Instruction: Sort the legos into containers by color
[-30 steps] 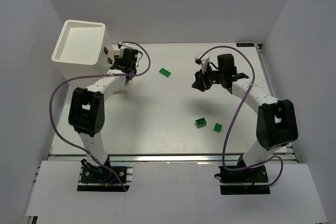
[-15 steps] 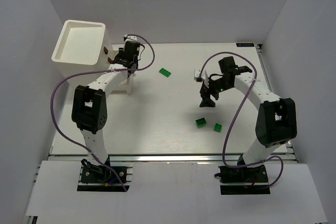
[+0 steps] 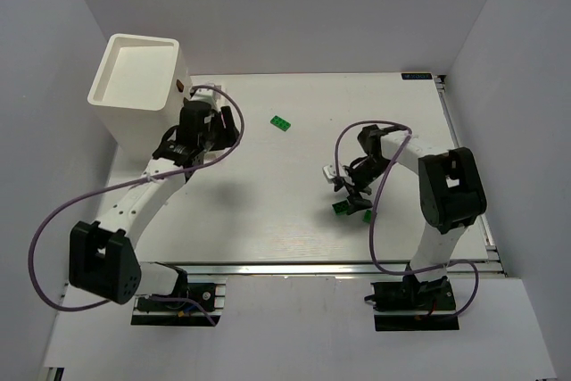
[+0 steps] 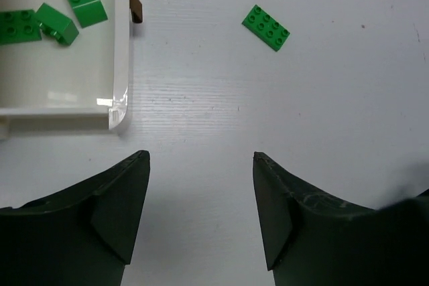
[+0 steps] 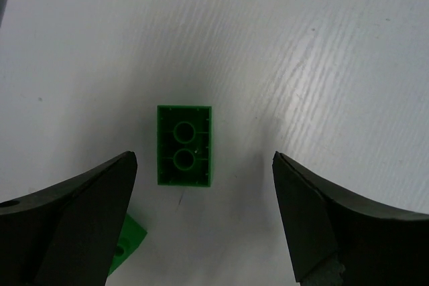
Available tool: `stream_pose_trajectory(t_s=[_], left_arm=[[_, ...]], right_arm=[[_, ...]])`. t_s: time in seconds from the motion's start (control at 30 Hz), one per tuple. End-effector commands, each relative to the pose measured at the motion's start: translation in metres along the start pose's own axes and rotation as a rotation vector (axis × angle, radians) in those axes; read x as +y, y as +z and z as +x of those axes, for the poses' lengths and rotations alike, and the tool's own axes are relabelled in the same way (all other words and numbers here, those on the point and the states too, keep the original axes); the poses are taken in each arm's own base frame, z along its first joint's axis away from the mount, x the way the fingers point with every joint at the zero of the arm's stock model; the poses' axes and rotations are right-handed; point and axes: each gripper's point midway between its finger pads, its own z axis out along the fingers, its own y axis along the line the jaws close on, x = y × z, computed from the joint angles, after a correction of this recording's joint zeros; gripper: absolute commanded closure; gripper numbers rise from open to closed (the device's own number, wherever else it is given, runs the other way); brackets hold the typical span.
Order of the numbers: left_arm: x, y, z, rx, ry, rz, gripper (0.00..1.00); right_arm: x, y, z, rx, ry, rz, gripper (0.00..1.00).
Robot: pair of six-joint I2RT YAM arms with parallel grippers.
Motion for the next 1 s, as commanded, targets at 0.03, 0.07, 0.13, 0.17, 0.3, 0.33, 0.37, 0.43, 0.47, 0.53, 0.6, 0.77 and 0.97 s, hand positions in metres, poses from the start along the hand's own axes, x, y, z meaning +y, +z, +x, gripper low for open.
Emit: stream_pose_trajectory(t_s=[0.03, 0.07, 0.13, 0.17, 0.3, 0.33, 0.37, 0.43, 0.47, 0.53, 0.6, 0.77, 0.97], left_arm=[[0.005, -0.035, -0.002, -0.038, -0.081, -0.008, 0.27], [0.014, -0.040, 0.003, -0.031, -0.087, -0.040, 0.27], [0.018, -0.057, -0.004, -0.066, -0.098, -0.056, 0.26], [0.023, -0.063, 0.001, -0.054, -0.098, -0.074, 0.26], [0.041, -0.091, -0.003, -0.106, -0.126, -0.144, 0.24], [0.044, -0.097, -0.001, -0.108, -0.133, -0.153, 0.24], [0.045, -0.107, -0.005, -0.137, -0.147, -0.151, 0.24], [0.048, -0.114, -0.001, -0.144, -0.177, -0.164, 0.24], [0.049, -0.118, 0.000, -0.151, -0.189, -0.162, 0.24], [0.052, -0.128, 0.003, -0.174, -0.233, -0.169, 0.24], [0.055, -0.138, 0.004, -0.208, -0.284, -0.169, 0.24], [0.064, -0.159, 0.007, -0.253, -0.351, -0.191, 0.23], [0.067, -0.177, 0.007, -0.249, -0.397, -0.212, 0.23]], right_arm=[[0.001, 0.015, 0.006, 0.053, -0.077, 0.011, 0.14], [0.000, 0.019, 0.006, 0.056, -0.071, 0.011, 0.17], [0.000, 0.021, 0.009, 0.068, -0.046, 0.021, 0.22], [-0.004, 0.022, 0.010, 0.075, -0.045, 0.035, 0.29], [-0.002, 0.023, 0.010, 0.080, -0.054, 0.042, 0.64], [-0.004, 0.022, 0.007, 0.065, -0.059, 0.051, 0.71], [-0.009, 0.019, 0.001, 0.057, -0.072, 0.070, 0.82], [-0.027, 0.012, -0.019, 0.003, -0.091, 0.122, 0.89], [-0.035, 0.010, -0.028, -0.019, -0.096, 0.137, 0.97], [-0.063, 0.000, -0.062, -0.098, -0.080, 0.200, 1.00], [-0.100, 0.001, -0.099, -0.170, -0.101, 0.277, 1.00], [-0.184, 0.012, -0.206, -0.406, 0.121, 0.453, 1.00], [-0.254, 0.023, -0.292, -0.705, 0.233, 0.618, 1.00]])
